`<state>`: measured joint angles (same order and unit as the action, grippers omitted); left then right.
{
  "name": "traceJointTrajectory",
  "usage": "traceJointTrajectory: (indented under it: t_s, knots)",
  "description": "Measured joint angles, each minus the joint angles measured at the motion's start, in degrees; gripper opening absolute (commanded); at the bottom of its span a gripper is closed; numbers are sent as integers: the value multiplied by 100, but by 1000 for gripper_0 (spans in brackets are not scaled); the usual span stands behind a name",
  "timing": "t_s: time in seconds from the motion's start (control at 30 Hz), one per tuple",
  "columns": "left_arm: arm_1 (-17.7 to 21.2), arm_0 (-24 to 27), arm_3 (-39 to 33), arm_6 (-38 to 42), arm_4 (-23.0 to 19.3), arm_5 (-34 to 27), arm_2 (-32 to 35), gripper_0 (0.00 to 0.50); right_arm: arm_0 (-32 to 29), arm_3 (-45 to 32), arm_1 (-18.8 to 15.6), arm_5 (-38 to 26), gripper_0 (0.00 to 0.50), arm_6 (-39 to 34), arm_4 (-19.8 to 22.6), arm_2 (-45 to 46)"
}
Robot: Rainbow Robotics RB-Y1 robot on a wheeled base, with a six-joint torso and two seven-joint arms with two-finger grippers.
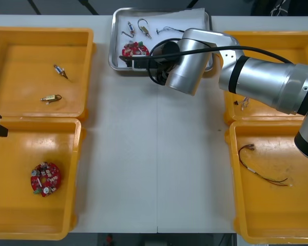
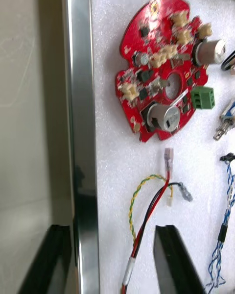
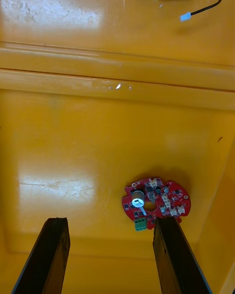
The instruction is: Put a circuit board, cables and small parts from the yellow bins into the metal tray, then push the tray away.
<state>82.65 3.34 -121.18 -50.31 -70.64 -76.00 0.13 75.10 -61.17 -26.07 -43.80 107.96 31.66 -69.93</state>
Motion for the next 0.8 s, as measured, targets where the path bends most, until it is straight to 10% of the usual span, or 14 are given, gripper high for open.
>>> traceJointTrajectory:
  t_s: [0.8]
  knots:
    - [0,0,-5,0,0,0,0,500,-95,-2422,-447,-4198,500,-860,1303,2100]
